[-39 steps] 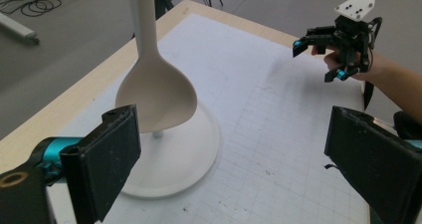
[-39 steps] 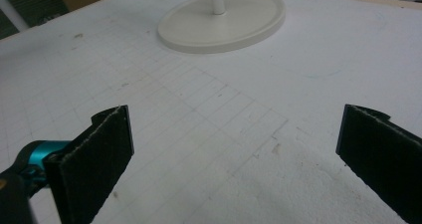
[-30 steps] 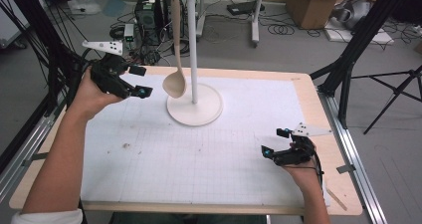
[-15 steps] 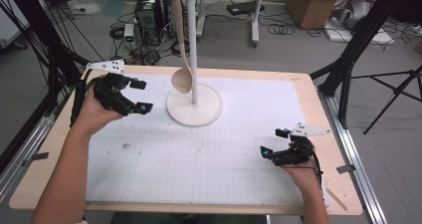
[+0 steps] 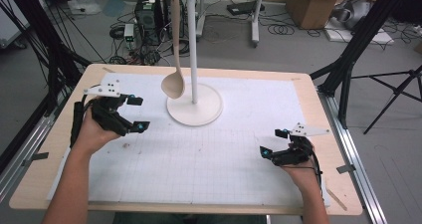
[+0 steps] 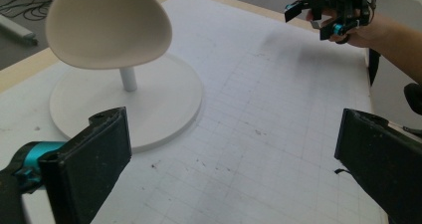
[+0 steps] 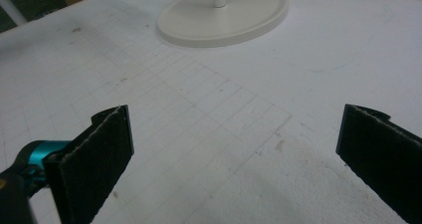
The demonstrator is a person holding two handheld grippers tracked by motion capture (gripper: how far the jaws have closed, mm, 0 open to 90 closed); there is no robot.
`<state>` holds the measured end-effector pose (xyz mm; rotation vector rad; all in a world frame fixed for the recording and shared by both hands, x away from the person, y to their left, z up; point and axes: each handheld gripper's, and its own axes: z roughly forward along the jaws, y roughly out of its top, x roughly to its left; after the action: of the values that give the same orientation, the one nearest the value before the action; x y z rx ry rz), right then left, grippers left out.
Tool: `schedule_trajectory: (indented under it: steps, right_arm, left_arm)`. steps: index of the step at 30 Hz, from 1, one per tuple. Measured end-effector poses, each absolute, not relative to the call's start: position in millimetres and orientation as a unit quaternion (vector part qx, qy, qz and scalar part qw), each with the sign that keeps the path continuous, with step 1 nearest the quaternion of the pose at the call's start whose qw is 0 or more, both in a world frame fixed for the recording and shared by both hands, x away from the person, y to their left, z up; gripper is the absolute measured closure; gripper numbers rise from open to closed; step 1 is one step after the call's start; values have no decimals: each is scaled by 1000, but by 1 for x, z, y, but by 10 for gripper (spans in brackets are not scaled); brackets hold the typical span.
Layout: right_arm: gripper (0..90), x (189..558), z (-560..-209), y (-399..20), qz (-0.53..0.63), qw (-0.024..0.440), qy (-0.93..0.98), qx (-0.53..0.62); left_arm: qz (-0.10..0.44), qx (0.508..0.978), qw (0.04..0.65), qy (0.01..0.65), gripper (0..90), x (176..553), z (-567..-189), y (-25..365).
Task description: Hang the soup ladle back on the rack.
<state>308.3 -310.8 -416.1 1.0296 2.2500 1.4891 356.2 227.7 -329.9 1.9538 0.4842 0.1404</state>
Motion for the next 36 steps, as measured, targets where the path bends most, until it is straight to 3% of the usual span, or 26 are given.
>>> schedule_trajectory:
  steps: [10,36]
  right_arm:
    - [4,309,-417,-309,509,127,775,353]
    - [4,316,-421,-304,508,117,778,352]
  left_arm:
    - [61,824,523,210,17,343,-363,225]
    - [71,807,531,247,17,343,-389,237]
